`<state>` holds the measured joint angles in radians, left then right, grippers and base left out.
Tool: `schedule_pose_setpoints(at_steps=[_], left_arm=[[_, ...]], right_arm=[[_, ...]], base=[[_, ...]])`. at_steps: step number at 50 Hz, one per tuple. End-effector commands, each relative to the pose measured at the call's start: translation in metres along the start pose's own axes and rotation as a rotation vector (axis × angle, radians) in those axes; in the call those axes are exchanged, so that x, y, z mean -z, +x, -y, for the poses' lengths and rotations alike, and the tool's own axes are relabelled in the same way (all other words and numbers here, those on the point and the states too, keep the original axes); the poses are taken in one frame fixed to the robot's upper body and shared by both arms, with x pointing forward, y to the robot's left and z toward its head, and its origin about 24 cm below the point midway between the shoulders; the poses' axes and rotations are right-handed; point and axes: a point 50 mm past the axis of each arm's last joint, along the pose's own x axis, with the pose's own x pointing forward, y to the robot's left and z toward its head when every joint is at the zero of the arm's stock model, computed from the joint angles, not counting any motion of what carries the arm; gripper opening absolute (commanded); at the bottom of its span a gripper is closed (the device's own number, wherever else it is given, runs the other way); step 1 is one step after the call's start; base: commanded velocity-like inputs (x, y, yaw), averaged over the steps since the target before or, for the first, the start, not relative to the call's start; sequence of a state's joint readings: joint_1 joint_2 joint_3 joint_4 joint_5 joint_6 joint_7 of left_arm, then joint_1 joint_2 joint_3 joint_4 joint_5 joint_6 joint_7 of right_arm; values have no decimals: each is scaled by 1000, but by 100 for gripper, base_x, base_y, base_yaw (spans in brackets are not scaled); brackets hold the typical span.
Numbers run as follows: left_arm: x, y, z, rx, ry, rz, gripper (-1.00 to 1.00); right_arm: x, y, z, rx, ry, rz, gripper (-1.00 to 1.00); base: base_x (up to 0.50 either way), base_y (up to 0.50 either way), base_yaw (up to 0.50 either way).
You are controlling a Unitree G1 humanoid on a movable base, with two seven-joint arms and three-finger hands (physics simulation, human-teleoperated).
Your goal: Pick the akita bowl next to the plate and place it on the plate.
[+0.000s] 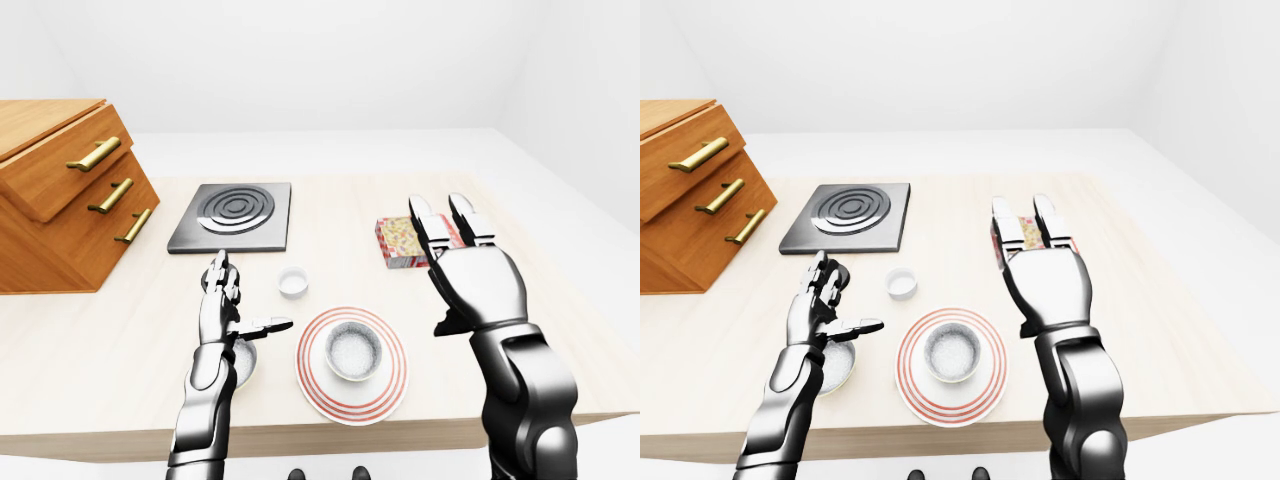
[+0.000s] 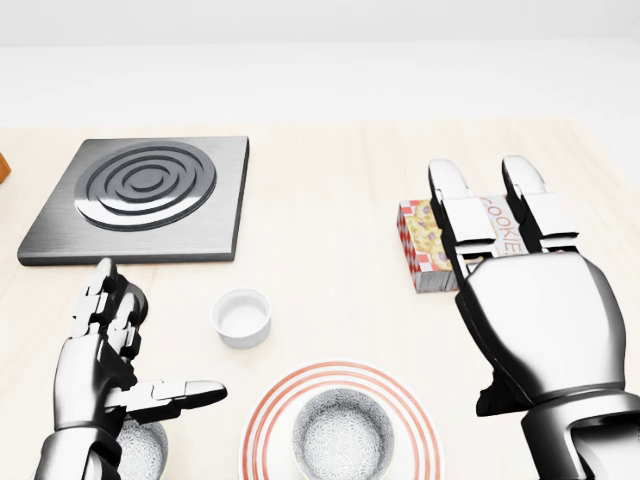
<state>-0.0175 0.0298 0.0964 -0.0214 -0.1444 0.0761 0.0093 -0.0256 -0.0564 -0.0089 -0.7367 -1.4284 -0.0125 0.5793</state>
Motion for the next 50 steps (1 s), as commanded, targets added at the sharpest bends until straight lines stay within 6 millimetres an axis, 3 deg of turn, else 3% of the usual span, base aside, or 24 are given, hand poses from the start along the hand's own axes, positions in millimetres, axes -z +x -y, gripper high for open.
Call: schedule_pose_setpoints(at_steps=[1,31,50], left_arm=[[1,0,0,-1,0,0,100],[-1,0,0,-1,-2,0,100],[0,0,0,-1,0,2,100]], right_arm=[[6,3,8,17,5,-15,100],[12,8,28,52,4,-34,100],[17,6,53,165,-10,-45,100]], base=[[0,0,0],[0,0,0],[0,0,0]])
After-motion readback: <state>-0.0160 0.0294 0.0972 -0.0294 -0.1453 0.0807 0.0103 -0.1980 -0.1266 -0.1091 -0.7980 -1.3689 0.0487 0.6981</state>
